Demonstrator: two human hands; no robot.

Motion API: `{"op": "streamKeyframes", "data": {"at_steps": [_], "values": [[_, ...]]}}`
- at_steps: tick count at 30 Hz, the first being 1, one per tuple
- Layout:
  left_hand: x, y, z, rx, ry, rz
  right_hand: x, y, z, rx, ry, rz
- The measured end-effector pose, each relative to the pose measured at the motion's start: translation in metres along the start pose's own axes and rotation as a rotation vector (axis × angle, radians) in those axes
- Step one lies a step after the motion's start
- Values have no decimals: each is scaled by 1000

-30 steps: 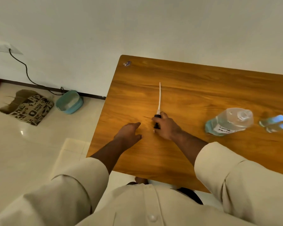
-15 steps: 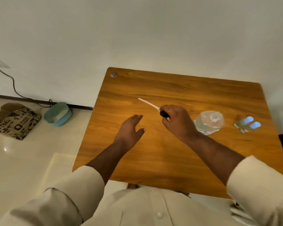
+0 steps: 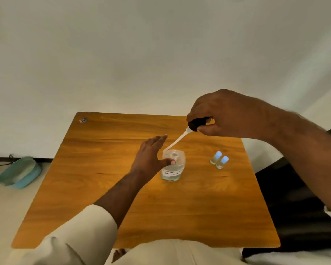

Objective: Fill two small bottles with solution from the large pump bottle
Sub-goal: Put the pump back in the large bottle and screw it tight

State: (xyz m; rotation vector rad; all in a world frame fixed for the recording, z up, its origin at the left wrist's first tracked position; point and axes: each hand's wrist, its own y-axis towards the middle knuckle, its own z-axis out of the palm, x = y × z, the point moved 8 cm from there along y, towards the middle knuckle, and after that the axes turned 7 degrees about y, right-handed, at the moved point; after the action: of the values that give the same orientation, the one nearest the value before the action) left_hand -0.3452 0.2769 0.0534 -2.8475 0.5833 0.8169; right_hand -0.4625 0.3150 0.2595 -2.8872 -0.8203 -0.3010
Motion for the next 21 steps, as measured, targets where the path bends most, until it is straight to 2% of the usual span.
{"op": "streamKeyframes", "data": {"at_steps": [7, 13, 18, 21], "values": [[1, 4, 37, 14, -79, -155, -19, -14, 4, 60, -91, -53], [8, 8, 49, 29, -151, -172, -30, -14, 17, 119, -116, -49], [14, 11, 55, 66, -200, -178, -22, 16, 60, 195, -135, -102], [22, 8, 62, 69, -313, -220, -16, 45, 97, 263, -185, -159]]}}
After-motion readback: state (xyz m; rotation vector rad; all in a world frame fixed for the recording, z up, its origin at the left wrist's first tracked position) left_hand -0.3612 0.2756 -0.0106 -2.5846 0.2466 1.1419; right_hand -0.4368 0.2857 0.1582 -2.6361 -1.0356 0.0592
